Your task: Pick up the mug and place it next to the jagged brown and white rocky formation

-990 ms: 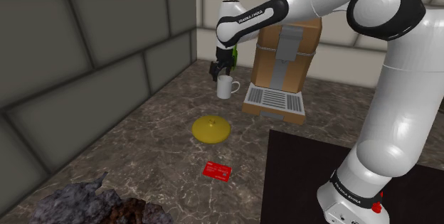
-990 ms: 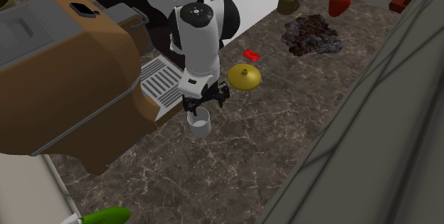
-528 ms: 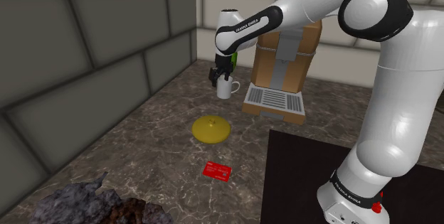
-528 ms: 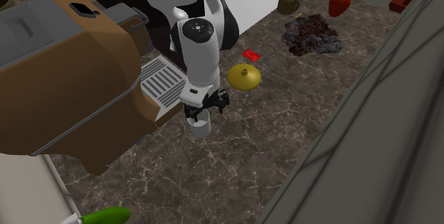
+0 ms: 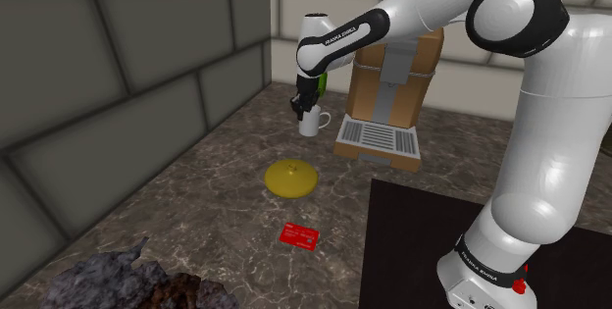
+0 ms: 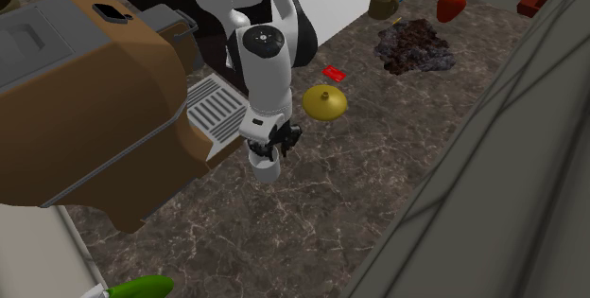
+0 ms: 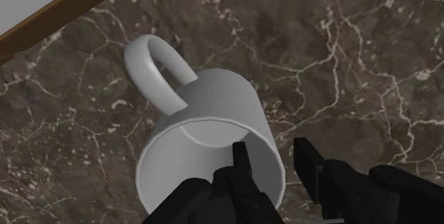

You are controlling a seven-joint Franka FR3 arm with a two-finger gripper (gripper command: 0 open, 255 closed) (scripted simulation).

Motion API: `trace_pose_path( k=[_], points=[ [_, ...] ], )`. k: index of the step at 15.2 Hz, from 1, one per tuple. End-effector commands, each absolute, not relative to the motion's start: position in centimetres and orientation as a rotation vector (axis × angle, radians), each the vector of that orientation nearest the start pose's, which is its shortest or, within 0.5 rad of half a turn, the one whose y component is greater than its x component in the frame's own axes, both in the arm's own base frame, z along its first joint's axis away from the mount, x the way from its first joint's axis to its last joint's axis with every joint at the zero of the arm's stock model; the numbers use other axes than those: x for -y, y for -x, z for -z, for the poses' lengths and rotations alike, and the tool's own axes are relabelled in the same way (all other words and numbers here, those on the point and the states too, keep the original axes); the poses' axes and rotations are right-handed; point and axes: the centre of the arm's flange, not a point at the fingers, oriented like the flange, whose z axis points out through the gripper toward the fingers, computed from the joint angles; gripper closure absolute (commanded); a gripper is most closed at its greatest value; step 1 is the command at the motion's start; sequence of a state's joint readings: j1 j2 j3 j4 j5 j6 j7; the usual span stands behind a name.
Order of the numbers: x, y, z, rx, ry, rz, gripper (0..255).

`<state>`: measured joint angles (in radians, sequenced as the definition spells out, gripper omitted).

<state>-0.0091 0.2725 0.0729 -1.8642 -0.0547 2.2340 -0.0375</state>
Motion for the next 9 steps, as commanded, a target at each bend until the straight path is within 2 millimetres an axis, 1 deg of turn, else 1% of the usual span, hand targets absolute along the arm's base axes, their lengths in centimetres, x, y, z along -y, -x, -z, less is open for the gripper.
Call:
trace_pose_path(
  k=[1, 8, 9],
  points=[
    [-3.6, -62.98, -38.13, 0.204, 3.155, 0.156, 255],
    [-3.6, -62.98, -38.13, 0.204, 3.155, 0.156, 255],
    [-3.6, -62.98, -38.66, 0.204, 3.155, 0.156, 255]
  ],
)
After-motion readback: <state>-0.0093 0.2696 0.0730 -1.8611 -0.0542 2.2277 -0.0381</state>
